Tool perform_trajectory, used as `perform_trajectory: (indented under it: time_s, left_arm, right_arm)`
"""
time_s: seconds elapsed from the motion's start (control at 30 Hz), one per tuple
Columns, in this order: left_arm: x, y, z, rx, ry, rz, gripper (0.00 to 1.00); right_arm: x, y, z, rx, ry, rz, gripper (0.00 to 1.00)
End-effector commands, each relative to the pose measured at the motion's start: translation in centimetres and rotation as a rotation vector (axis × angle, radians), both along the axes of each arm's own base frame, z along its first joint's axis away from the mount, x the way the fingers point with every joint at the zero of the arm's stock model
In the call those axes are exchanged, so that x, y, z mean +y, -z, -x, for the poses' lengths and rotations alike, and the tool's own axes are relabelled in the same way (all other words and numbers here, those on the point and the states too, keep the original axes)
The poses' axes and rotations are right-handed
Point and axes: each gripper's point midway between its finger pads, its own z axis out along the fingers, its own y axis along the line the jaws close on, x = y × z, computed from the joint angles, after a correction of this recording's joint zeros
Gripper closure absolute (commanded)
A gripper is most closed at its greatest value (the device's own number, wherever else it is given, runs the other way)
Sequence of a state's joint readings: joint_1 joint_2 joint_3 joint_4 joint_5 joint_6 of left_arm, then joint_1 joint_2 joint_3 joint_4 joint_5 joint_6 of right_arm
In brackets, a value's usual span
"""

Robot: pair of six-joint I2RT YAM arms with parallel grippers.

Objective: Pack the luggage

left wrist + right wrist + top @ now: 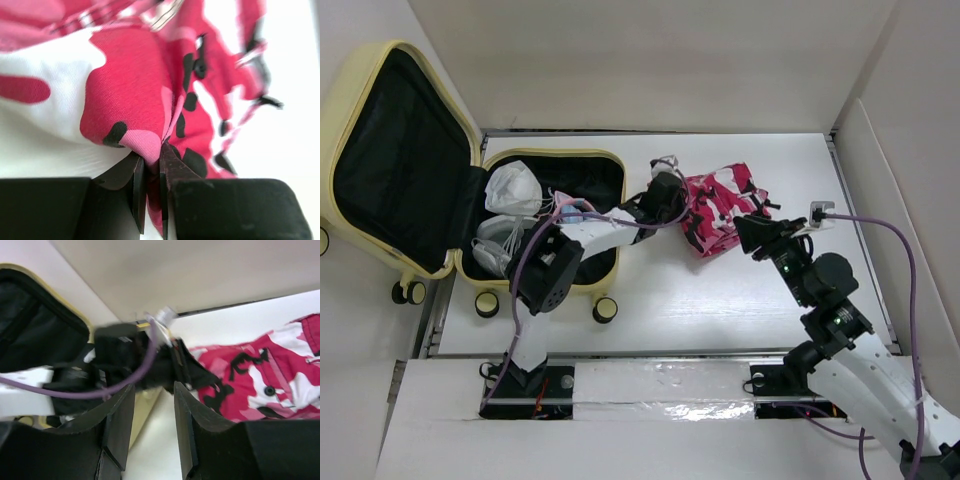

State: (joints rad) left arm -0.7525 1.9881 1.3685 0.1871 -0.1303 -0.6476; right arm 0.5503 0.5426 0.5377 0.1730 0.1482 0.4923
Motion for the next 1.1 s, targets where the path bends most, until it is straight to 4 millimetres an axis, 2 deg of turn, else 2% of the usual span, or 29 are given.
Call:
perform_trajectory:
  time_s: [0.0, 0.03, 0.1, 0.13, 0.17, 0.23, 0.27, 0.3, 0.33, 0.37, 0.4, 0.43, 0.47, 0.5, 0.53, 0.57, 0.6, 0.63, 0.7, 0.73, 0.87, 0.93, 1.07]
  left_arm:
    - [0.7, -16.0, -1.0, -0.282, 0.111, 0.094, 1.00]
    - [2.0, -17.8, -1.8, -0.319, 0.117, 0.077, 1.00]
    - [4.0, -20.2, -1.3, -0.337, 0.154, 0.058, 1.00]
    - [6.1, -21.6, -2.3, -0.360, 0.129, 0.043, 1.00]
    - [8.0, -22.4, -1.9, -0.367, 0.129, 0.004, 1.00]
    - [11.1, -22.8, -2.3, -0.367, 0.104, -0.031, 1.00]
    - [14.3, -23.8, -2.7, -0.386, 0.077, -0.046, 1.00]
    - [16.0, -23.8, -2.9, -0.384, 0.059, -0.052, 1.00]
    - [17.8, -22.8, -3.0, -0.360, 0.040, -0.066, 1.00]
    - [21.1, -23.3, -3.2, -0.366, -0.007, -0.066, 1.00]
    - [22.9, -22.8, -3.3, -0.356, -0.041, -0.077, 1.00]
    - [24.8, -20.4, -3.1, -0.305, -0.082, -0.088, 1.00]
    - [26.4, -20.8, -2.8, -0.323, -0.124, -0.068, 1.00]
    - [29.4, -19.9, -3.0, -0.292, -0.212, -0.037, 1.00]
    - [30.8, -17.7, -2.5, -0.241, -0.253, -0.034, 1.00]
    - [32.3, -17.7, -2.1, -0.244, -0.310, -0.037, 1.00]
    - [34.9, -17.0, -2.0, -0.229, -0.385, -0.047, 1.00]
    - [36.4, -15.5, -1.3, -0.198, -0.436, -0.056, 1.00]
    - [39.2, -15.5, -0.5, -0.208, -0.533, -0.070, 1.00]
    - [41.4, -15.0, 0.3, -0.196, -0.619, -0.073, 1.00]
    - [44.8, -13.6, 2.1, -0.151, -0.771, -0.130, 1.00]
    - [45.7, -12.8, 2.9, -0.129, -0.822, -0.160, 1.00]
    - [49.2, -12.1, 4.6, -0.101, -0.960, -0.197, 1.00]
  right_arm:
    - [-1.4, 0.6, -1.1, -0.003, 0.095, 0.030, 0.57]
    - [-1.4, 1.0, -1.2, 0.004, 0.097, 0.037, 0.56]
    - [-1.7, 1.6, -1.7, 0.015, 0.108, 0.050, 0.56]
    - [-1.7, 2.0, -1.8, 0.021, 0.100, 0.058, 0.56]
    - [-1.7, 2.3, -1.9, 0.027, 0.094, 0.061, 0.56]
    - [-2.0, 2.7, -2.0, 0.031, 0.091, 0.066, 0.56]
    - [-2.1, 2.9, -2.0, 0.032, 0.089, 0.071, 0.56]
    - [-2.2, 3.0, -2.0, 0.034, 0.088, 0.074, 0.56]
    - [-2.2, 3.0, -1.9, 0.035, 0.078, 0.079, 0.55]
    - [-2.7, 3.2, -2.1, 0.038, 0.090, 0.083, 0.56]
    - [-2.9, 3.2, -2.1, 0.043, 0.094, 0.086, 0.55]
    - [-3.0, 3.9, -2.3, 0.067, 0.098, 0.098, 0.55]
    - [-3.5, 4.1, -2.5, 0.077, 0.112, 0.104, 0.55]
    - [-3.7, 4.2, -2.7, 0.085, 0.116, 0.110, 0.55]
    - [-3.6, 4.4, -2.7, 0.090, 0.107, 0.114, 0.55]
    - [-3.8, 4.6, -2.9, 0.098, 0.112, 0.119, 0.55]
    - [-4.2, 4.8, -3.1, 0.104, 0.122, 0.121, 0.55]
    - [-3.8, 5.0, -3.0, 0.104, 0.101, 0.122, 0.55]
    - [-4.1, 5.0, -3.0, 0.104, 0.100, 0.119, 0.55]
    - [-3.8, 4.9, -2.9, 0.098, 0.082, 0.116, 0.55]
    - [-3.7, 4.8, -2.7, 0.092, 0.075, 0.116, 0.55]
    - [-3.9, 4.8, -2.8, 0.094, 0.082, 0.116, 0.55]
    - [-3.6, 5.1, -2.9, 0.103, 0.067, 0.121, 0.55]
